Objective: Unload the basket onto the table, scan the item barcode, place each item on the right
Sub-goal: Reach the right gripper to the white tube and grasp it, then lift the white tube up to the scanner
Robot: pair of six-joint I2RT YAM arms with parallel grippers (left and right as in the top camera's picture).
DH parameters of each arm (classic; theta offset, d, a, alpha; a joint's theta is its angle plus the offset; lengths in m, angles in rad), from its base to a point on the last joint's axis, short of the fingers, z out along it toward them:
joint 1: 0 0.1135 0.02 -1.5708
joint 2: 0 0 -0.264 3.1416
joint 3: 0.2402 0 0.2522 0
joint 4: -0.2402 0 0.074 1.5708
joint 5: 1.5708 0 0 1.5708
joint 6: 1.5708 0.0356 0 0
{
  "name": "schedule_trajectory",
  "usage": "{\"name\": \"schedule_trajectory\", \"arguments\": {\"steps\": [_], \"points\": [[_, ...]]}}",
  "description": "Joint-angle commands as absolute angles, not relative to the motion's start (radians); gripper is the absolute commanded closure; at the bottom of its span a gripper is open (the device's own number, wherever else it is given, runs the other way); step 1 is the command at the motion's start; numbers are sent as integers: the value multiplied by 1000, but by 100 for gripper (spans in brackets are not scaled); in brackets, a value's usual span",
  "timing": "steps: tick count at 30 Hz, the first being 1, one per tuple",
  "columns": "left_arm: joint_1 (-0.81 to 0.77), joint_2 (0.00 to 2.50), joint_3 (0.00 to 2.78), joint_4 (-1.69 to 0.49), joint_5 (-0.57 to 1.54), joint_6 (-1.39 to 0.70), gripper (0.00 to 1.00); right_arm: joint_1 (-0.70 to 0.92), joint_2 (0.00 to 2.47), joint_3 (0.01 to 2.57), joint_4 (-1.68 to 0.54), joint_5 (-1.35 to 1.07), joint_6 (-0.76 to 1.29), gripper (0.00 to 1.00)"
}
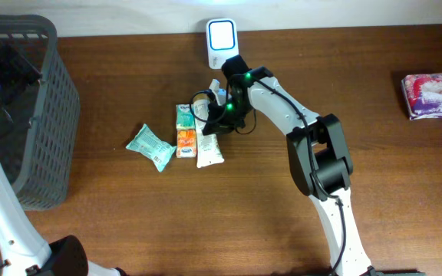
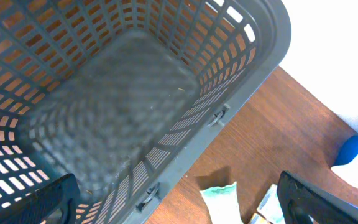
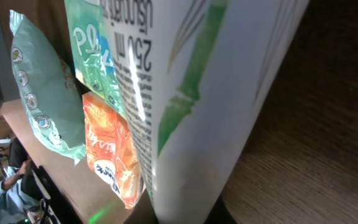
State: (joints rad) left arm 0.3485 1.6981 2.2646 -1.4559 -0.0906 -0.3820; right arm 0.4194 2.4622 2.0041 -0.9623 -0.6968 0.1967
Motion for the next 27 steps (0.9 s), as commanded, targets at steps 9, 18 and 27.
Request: {"name": "schedule_trajectory", "arguments": {"steps": [9, 18, 27], "points": [[352, 1698, 2272, -1456, -101, -366, 1, 305, 2283, 2083, -951, -1031, -142, 96], [352, 1698, 2272, -1456, -101, -366, 1, 262, 2273, 2113, -836, -1253, -150, 96], [352, 1698, 2272, -1456, -101, -366, 1, 261, 2273, 2113, -837, -1251, -149, 96]]}}
